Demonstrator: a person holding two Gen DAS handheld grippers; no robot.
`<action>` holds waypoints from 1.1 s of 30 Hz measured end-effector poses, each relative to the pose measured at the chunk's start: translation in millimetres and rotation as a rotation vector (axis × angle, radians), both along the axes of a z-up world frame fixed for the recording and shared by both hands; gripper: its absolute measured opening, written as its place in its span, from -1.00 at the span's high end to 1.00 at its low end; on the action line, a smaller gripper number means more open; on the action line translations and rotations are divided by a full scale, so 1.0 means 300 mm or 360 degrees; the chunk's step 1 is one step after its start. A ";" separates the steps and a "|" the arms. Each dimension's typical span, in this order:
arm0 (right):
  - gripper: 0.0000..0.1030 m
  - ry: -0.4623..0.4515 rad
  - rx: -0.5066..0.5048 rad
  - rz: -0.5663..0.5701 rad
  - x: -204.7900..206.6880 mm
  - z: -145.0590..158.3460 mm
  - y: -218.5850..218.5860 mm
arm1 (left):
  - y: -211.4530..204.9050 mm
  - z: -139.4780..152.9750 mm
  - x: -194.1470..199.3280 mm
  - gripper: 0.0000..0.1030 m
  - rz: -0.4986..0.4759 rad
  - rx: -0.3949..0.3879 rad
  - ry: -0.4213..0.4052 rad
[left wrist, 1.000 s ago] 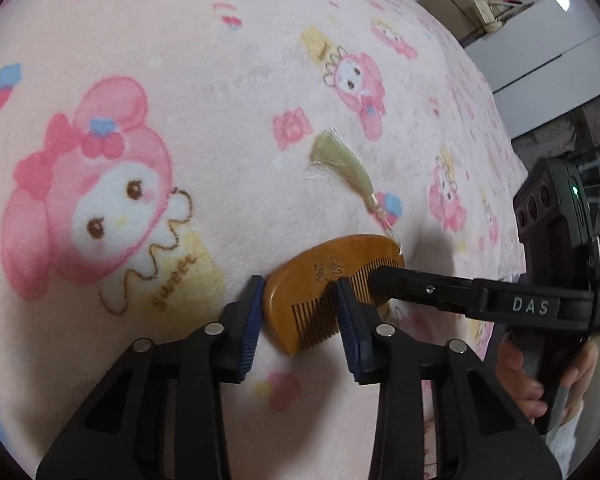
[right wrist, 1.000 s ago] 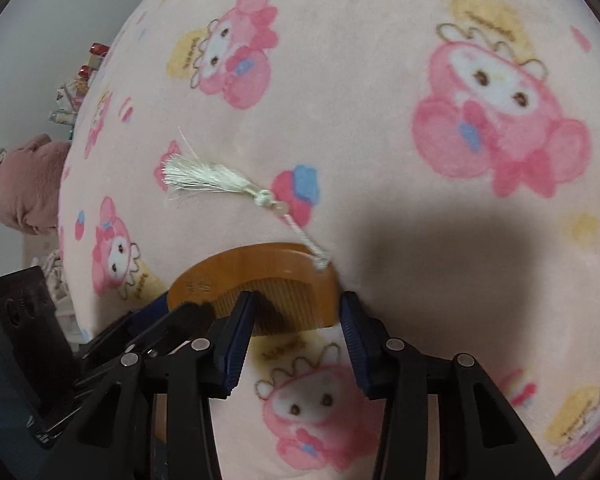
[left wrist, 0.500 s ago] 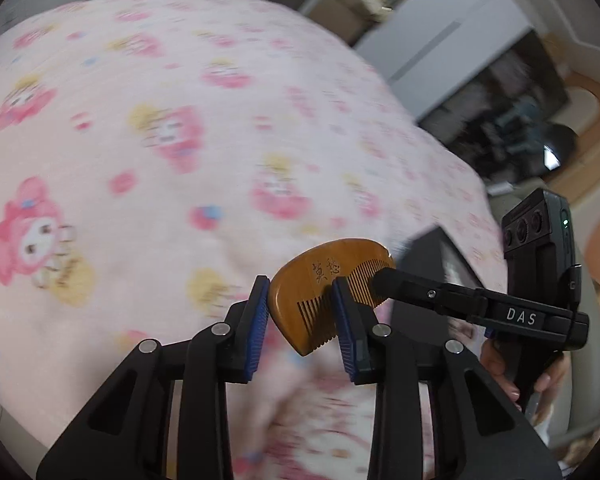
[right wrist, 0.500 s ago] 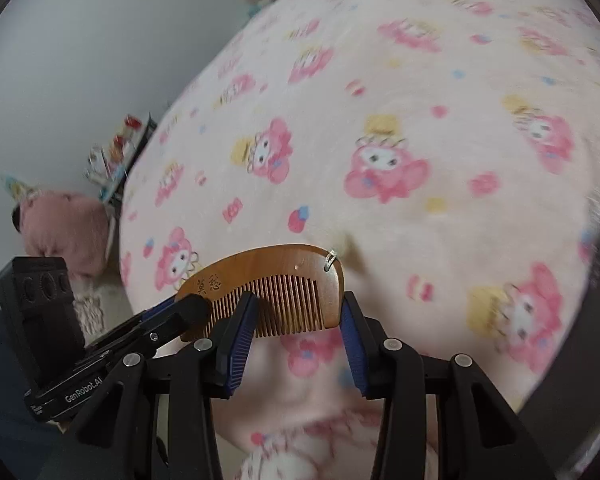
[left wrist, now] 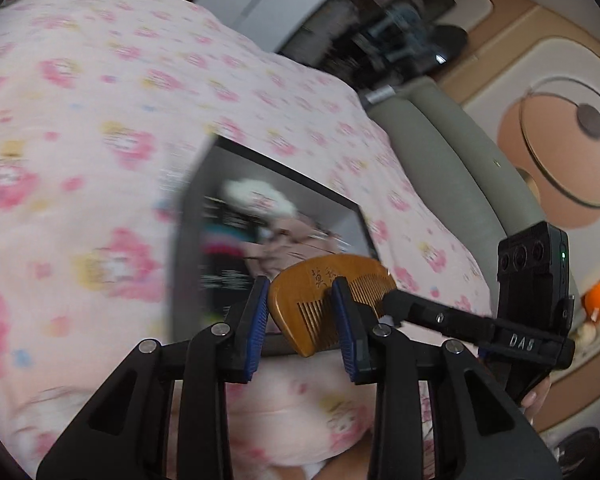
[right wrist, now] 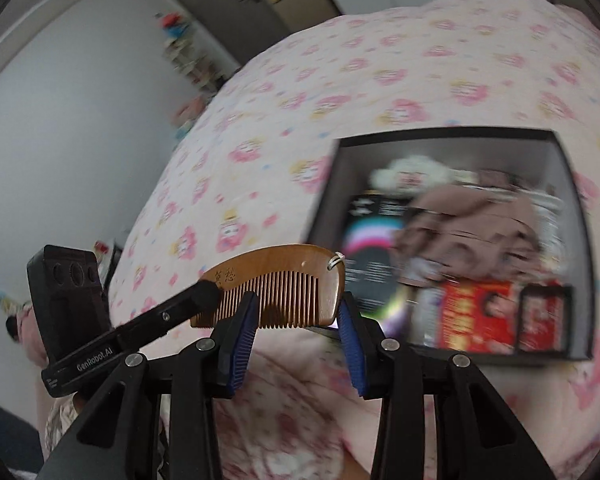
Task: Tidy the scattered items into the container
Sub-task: 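Lift the comb and carry it with the left gripper over the box, then lower the comb into the box and open the left gripper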
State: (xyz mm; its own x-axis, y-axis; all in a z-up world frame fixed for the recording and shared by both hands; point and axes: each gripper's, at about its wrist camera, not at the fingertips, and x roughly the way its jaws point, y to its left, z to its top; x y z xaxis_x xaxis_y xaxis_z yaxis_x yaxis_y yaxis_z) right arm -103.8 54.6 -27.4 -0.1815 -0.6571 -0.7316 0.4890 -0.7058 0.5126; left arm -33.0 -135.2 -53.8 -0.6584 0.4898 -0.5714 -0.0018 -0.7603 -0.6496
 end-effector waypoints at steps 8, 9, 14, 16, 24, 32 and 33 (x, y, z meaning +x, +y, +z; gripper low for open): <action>0.30 0.0027 0.0046 -0.0157 -0.102 -0.041 0.228 | 0.181 -0.050 -0.174 0.38 -0.0152 -0.0017 -0.0101; 0.30 0.0022 0.0050 -0.0169 -0.116 -0.052 0.246 | 0.196 -0.058 -0.185 0.38 -0.0157 -0.0041 -0.0120; 0.30 -0.0047 0.0105 -0.0167 -0.172 -0.157 0.245 | 0.216 -0.132 -0.222 0.36 -0.0146 -0.0132 -0.0238; 0.30 -0.0058 0.0147 -0.0130 -0.189 -0.200 0.220 | 0.213 -0.155 -0.232 0.34 -0.0132 -0.0155 -0.0282; 0.30 -0.0102 0.0197 -0.0080 -0.212 -0.286 0.179 | 0.218 -0.212 -0.235 0.29 -0.0132 -0.0234 -0.0421; 0.29 -0.0139 0.0220 -0.0072 -0.208 -0.327 0.179 | 0.247 -0.232 -0.241 0.25 -0.0126 -0.0379 -0.0486; 0.29 -0.0137 0.0236 -0.0071 -0.207 -0.333 0.176 | 0.256 -0.237 -0.244 0.25 -0.0126 -0.0416 -0.0499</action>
